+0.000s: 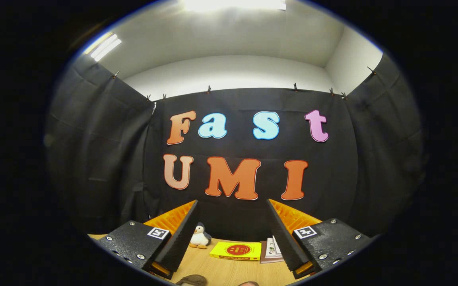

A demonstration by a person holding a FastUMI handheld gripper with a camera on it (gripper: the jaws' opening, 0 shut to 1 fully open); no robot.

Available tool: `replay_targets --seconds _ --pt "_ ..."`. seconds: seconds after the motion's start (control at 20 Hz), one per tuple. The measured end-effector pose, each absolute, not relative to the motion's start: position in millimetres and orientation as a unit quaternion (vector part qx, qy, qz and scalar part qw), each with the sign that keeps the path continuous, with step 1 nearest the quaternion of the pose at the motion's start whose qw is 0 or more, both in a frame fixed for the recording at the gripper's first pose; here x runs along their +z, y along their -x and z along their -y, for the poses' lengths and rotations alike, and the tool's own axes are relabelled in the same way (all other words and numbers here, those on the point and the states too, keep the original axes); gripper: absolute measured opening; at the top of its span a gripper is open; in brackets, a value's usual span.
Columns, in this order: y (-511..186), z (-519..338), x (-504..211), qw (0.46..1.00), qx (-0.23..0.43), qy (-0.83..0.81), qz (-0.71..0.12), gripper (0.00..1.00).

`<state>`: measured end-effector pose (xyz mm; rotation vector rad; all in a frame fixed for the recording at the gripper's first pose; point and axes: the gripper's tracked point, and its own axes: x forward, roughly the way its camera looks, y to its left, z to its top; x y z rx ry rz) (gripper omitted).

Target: Open the storage box then place both shoes into the box .Put the left shoe in first, then the right shoe, with the right side of both shoes facing outward in a uniform manner.

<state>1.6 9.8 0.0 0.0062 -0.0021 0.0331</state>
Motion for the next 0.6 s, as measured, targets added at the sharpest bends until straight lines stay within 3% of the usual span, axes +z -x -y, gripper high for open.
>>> replay_targets --seconds 0.4,0.6 --pt "-3 2 2 1.000 0.008 -0.004 0.009 0.98" --pt "-3 -7 -27 0.999 0.020 -0.025 -0.033 0.98"
